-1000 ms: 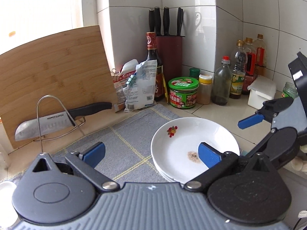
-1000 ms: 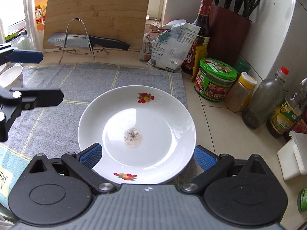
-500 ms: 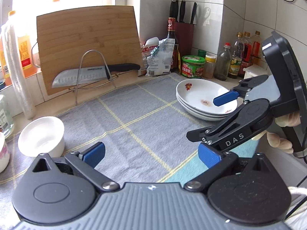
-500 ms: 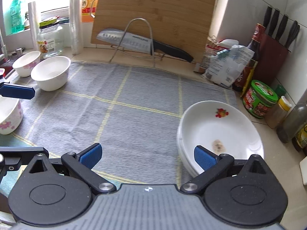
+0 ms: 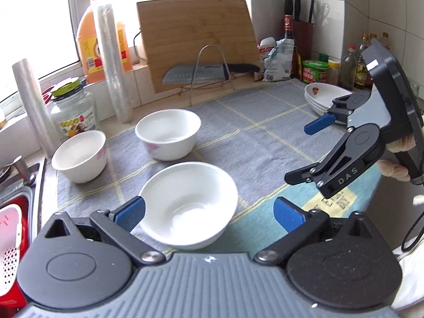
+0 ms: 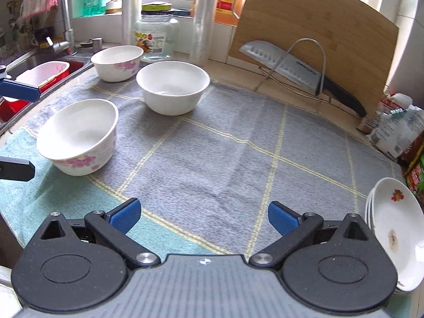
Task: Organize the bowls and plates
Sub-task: 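Withdraw the left gripper up from the plate stack, then grasp the white bowl's rim with both grippers from opposite sides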
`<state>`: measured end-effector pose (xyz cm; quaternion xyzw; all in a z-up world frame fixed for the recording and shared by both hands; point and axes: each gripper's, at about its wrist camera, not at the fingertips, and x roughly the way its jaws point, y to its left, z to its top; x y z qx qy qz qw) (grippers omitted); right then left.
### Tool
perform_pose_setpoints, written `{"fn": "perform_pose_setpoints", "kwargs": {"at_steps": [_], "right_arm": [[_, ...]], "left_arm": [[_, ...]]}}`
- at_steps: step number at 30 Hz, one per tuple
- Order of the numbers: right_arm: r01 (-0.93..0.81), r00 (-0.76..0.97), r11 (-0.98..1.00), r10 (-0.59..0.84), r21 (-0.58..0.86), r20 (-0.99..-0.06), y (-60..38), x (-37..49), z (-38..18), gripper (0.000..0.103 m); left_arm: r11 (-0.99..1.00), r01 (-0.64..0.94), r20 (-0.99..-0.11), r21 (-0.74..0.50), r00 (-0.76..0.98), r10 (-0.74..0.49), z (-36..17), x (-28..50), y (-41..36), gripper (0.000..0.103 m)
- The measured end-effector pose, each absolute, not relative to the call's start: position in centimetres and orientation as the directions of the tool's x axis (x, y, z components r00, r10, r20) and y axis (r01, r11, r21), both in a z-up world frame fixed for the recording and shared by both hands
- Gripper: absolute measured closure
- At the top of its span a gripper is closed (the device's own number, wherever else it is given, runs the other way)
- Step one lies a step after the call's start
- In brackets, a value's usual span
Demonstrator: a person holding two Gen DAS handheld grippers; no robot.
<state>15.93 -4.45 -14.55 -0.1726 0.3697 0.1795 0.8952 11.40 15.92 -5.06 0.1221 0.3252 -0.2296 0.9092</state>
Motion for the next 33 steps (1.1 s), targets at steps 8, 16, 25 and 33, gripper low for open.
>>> {"fn": "perform_pose_setpoints", "kwargs": {"at_steps": [8,16,25,33], "right_arm": [[-0.560,0.604,0.813,0.271,-0.157,-0.749,-1.1,16.7,-16.4,0.000],[-0.622,0.577,0.766,0.308,-0.163,-0.757,0.5,17.1,-16.9,0.000],[-0.711,0.532,0.680,0.350,-0.181,-0.771,2.2,17.8,-16.9,0.000],[-0.765,0.509,0.609,0.374,-0.209,-0.775,3.8,18.2,-16.5,0.000]], "left_arm": [[0.866,0.495,-0.727,0.074,0.621,-0.293,-9.5,12.5,19.4,0.001],[0.809,0.586,-0.739,0.051,0.566,-0.364,-10.3,13.8,19.8,0.001],[0.716,0.696,-0.761,0.053,0.492,-0.422,-10.7,15.6,20.1,0.004],[0.664,0.743,-0.774,0.081,0.467,-0.428,-10.6,16.7,19.9,0.010]]}}
